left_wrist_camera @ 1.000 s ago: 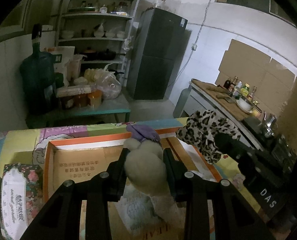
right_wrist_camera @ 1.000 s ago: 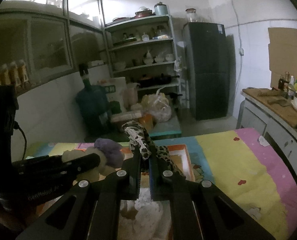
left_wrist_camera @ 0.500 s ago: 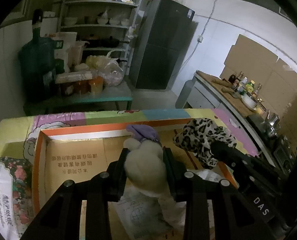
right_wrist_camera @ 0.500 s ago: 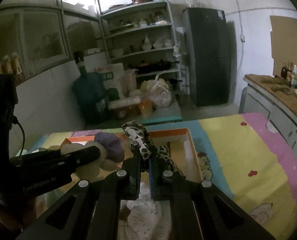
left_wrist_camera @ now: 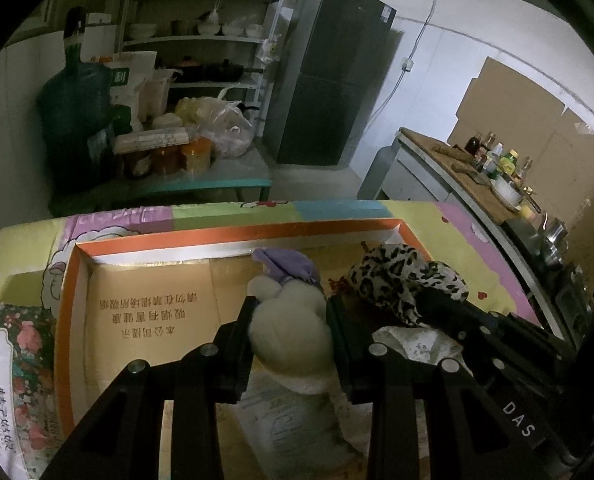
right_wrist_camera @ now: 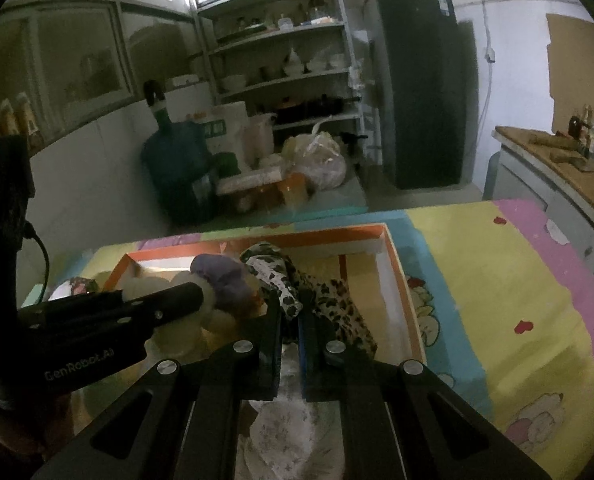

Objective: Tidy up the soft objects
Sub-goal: 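Lower the bear and leopard cloth into the tray and open both tools, then lift both open tools up and away from the tray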

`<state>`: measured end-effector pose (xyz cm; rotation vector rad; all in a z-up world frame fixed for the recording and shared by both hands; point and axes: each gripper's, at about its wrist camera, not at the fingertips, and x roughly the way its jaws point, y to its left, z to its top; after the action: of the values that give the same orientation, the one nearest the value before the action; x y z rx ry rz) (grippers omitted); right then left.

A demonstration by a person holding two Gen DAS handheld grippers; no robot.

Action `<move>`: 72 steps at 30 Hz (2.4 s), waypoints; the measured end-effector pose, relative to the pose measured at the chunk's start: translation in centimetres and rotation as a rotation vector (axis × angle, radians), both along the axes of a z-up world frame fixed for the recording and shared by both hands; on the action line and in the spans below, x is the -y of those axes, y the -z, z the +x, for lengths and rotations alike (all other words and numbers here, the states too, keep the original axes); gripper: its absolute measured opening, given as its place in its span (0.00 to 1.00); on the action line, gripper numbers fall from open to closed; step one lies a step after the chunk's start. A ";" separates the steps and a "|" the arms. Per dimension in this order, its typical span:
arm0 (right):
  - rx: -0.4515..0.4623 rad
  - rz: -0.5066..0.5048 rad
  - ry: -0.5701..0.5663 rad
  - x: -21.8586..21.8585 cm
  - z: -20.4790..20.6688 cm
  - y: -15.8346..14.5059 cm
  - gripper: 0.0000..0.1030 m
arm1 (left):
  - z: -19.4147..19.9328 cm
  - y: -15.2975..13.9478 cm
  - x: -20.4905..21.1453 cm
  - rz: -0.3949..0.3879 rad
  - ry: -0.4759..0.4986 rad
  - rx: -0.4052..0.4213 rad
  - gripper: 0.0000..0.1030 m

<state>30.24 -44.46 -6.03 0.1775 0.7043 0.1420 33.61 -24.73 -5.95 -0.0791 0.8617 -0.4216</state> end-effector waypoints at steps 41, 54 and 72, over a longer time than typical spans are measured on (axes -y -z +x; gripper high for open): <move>0.034 0.131 -0.046 0.6 -1.3 -0.3 0.54 | -3.1 -3.8 -2.1 0.013 -0.061 0.122 0.64; 0.085 0.131 0.002 0.0 -4.8 -1.7 0.68 | -6.5 -6.6 -2.9 -0.003 -0.033 0.192 0.64; 0.192 0.102 0.044 -3.9 -13.1 -4.7 0.72 | -15.1 -10.0 -8.1 0.018 -0.119 0.403 0.64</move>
<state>17.16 -40.51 -1.29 0.2729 0.5021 0.1509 18.48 -16.64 4.06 -0.0266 0.4614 -0.3031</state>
